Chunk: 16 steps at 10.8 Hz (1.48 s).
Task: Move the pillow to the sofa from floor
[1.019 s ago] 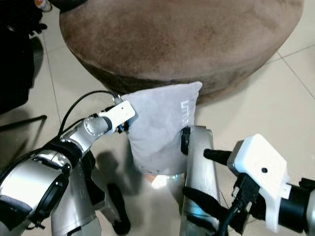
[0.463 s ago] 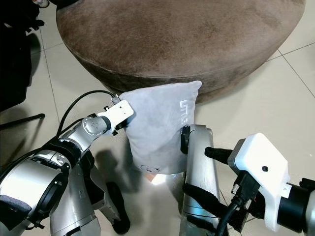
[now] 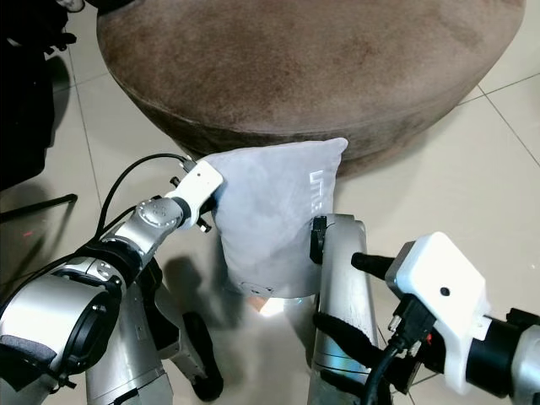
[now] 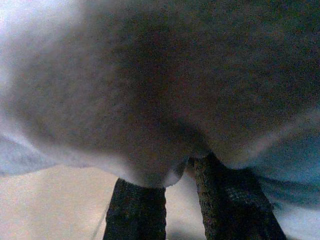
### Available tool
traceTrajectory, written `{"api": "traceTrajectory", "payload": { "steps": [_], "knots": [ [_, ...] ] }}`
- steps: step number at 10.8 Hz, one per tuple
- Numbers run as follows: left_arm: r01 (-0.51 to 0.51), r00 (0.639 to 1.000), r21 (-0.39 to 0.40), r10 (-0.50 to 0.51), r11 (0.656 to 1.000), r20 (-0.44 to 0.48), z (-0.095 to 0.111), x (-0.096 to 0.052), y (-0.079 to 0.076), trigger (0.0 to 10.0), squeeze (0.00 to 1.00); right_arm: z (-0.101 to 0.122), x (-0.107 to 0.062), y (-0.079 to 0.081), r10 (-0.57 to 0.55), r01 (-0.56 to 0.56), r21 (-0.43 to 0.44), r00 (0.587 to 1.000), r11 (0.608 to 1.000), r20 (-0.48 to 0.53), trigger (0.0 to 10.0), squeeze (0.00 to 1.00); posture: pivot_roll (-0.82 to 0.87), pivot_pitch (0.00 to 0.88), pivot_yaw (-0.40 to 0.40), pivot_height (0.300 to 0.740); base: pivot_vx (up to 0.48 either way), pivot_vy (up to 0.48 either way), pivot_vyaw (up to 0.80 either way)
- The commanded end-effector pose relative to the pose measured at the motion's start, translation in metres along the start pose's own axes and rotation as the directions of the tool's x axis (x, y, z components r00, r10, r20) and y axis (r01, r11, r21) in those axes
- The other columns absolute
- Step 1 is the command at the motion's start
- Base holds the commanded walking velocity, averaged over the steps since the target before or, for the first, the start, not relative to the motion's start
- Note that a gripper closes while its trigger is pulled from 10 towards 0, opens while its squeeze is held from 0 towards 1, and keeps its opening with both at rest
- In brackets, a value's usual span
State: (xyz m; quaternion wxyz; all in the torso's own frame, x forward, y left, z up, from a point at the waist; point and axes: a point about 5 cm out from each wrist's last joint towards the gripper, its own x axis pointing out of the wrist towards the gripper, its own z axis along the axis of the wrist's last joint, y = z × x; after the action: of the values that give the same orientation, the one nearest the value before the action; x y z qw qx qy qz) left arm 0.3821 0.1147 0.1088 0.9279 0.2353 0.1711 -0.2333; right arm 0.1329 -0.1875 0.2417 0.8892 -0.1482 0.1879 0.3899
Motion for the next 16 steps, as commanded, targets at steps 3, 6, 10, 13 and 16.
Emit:
{"api": "traceTrajectory", "payload": {
  "steps": [3, 6, 10, 13, 16],
  "knots": [
    [-0.066, 0.987, -0.347, 0.112, 0.936, 0.113, 0.015, -0.005, 0.024, 0.0, 0.00, -0.007, 0.012, 0.005, -0.008, 0.009, -0.011, 0.999, 1.000, 0.041, 10.0, 0.00, -0.49, 0.291, 0.201, 0.412, 0.000, 0.000, 0.00],
    [-0.051, 0.913, -0.406, 0.207, 0.913, 0.351, 0.060, -0.025, 0.072, 0.0, 0.00, -0.015, 0.045, -0.013, -0.021, 0.024, -0.017, 0.991, 1.000, 0.130, 10.0, 0.00, -0.38, 0.125, 0.220, 0.412, 0.000, 0.000, 0.00],
    [-0.119, 0.862, -0.360, 0.276, 0.925, 0.426, 0.084, -0.044, 0.098, 0.1, 0.00, -0.019, 0.105, -0.037, -0.070, 0.064, 0.035, 0.968, 0.997, 0.240, 10.0, 0.00, -0.28, 0.000, 0.220, 0.412, 0.000, 0.000, 0.00],
    [-0.139, 0.905, -0.393, 0.277, 0.909, 0.323, 0.051, -0.032, 0.074, 10.0, 0.00, -0.046, 0.158, -0.052, -0.192, 0.162, 0.158, 0.962, 0.974, 0.196, 10.0, 0.00, -0.24, 0.000, 0.211, 0.412, 0.000, 0.000, 0.00],
    [-0.154, 0.908, -0.429, 0.299, 0.890, 0.295, 0.039, -0.035, 0.068, 10.0, 0.00, -0.063, 0.188, -0.057, -0.221, 0.192, 0.185, 0.963, 0.964, 0.152, 10.0, 0.00, -0.21, 0.000, 0.198, 0.412, 0.000, 0.000, 0.00]
  ]
}}
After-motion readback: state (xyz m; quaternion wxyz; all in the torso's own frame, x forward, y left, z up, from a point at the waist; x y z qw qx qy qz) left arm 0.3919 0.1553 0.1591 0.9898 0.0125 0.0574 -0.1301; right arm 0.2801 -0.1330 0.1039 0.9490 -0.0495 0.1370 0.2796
